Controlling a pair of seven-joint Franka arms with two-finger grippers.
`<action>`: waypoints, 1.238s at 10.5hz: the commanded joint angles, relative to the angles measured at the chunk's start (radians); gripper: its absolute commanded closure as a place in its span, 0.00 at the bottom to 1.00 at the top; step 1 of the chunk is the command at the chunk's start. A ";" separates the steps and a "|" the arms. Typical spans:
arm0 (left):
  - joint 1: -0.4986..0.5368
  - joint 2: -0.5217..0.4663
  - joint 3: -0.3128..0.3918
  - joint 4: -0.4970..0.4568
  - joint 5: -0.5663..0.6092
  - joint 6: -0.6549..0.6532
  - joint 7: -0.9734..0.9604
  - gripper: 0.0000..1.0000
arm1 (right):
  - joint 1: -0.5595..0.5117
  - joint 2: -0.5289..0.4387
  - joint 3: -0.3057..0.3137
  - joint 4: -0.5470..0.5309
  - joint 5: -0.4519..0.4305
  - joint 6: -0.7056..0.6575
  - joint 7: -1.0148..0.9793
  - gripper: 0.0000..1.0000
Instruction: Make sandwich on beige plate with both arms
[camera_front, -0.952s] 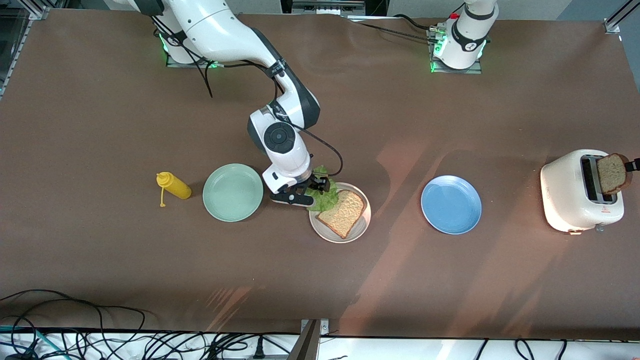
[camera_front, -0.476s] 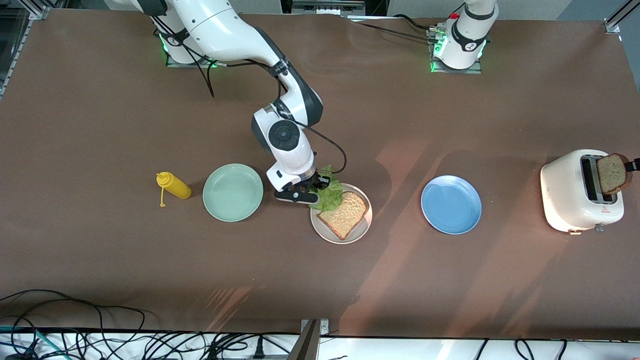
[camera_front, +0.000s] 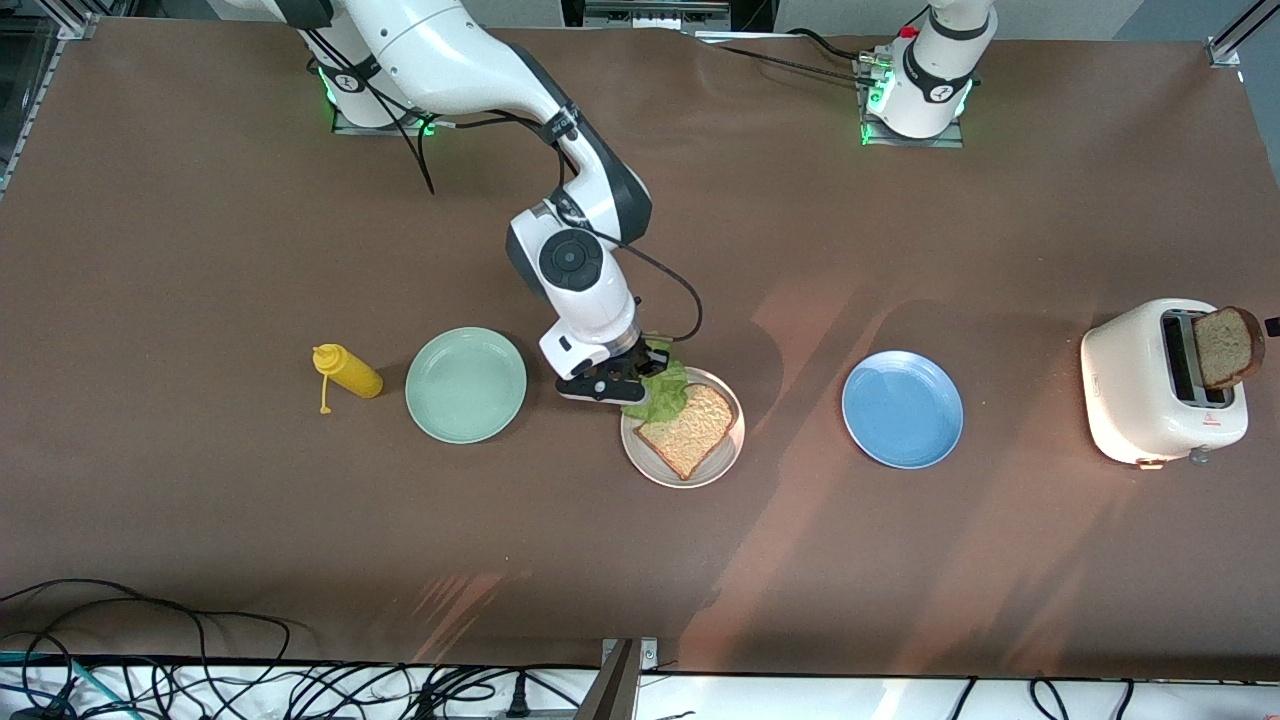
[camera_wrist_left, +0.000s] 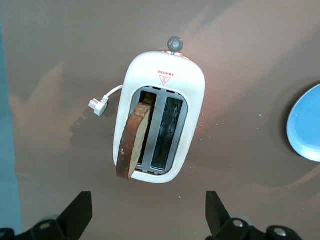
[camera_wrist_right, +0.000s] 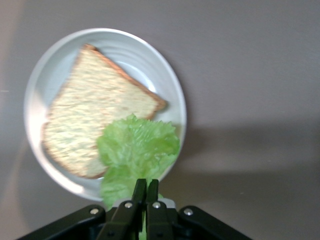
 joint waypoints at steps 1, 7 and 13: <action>0.010 0.005 -0.013 -0.010 0.034 0.010 0.021 0.00 | -0.025 -0.013 0.043 0.098 0.012 0.011 0.004 1.00; 0.009 0.008 -0.013 -0.010 0.032 0.010 0.021 0.00 | -0.040 0.142 0.047 0.234 0.069 0.337 -0.010 1.00; 0.009 0.008 -0.013 -0.010 0.032 0.010 0.021 0.00 | -0.074 0.199 0.049 0.208 0.070 0.374 -0.071 1.00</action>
